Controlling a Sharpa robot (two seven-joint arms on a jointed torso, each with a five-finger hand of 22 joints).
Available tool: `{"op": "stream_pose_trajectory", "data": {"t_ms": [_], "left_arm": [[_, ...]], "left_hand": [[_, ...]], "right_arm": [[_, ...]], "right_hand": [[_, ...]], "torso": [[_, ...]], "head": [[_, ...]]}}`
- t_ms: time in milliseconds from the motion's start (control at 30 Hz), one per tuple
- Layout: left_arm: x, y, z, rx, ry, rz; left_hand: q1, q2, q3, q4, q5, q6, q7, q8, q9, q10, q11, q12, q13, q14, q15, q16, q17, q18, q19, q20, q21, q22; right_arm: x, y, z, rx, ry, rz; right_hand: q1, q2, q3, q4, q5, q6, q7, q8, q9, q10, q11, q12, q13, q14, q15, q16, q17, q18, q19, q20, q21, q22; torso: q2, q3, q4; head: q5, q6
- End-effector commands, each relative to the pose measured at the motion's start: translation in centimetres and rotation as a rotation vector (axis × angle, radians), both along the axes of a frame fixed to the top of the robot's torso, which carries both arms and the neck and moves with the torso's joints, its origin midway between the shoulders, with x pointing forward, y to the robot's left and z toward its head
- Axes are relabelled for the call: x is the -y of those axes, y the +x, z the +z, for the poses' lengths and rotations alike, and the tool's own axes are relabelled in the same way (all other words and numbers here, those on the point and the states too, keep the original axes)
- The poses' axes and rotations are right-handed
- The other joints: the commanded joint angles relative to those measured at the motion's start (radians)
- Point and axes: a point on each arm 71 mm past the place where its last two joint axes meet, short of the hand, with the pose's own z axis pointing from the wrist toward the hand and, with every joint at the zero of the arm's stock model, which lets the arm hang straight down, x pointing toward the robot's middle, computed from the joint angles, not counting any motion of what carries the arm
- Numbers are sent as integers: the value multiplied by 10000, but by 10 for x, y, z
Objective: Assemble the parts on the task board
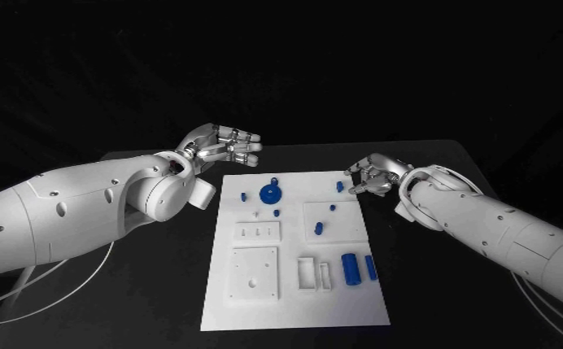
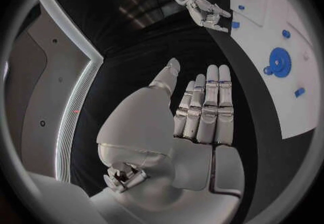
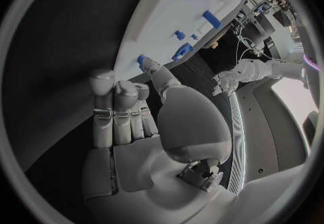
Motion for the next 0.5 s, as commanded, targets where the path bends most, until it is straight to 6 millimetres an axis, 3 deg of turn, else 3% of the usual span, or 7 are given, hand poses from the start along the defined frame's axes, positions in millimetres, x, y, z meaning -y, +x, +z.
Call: {"op": "stream_pose_trajectory", "data": {"t_ms": [33, 167, 500], "left_arm": [[4, -1, 1, 80, -69, -281], [5, -2, 1, 74, -71, -302], [6, -3, 1, 62, -73, -309]], "left_hand": [[18, -71, -38, -49, 14, -91, -6, -24, 15, -85, -6, -12, 4, -53, -24, -38, -8, 65, -30, 60, -32, -14], [18, -71, -38, -49, 14, -91, -6, -24, 15, -85, -6, -12, 4, -53, -24, -38, -8, 65, -30, 60, -32, -14], [24, -61, -48, -45, 18, -102, -6, -23, 14, -83, -8, -13, 3, -40, -29, -39, -6, 66, -17, 56, -41, -20]], "right_arm": [[-4, 0, -2, -98, -86, 197], [-7, 1, -3, -144, -100, 193], [-16, 2, -7, -77, -165, 168]], "right_hand": [[-69, 66, -169, -19, -102, 160, -7, -35, 7, 10, -24, 82, 19, -22, -18, 46, 27, -38, 19, -8, 65, 766], [-81, 93, -220, -16, -210, 209, -10, -29, 11, 22, -25, 98, 30, -15, -17, 58, 41, -39, 26, -9, 72, 767], [-89, 173, -322, -8, -483, 273, -13, -29, 12, 36, -19, 133, 52, -4, -14, 70, 60, -36, 33, -7, 59, 763]], "torso": [[1, -7, -2], [13, 0, 3], [75, 14, 89]], "head": [[13, -19], [49, -23], [66, -47]]}}
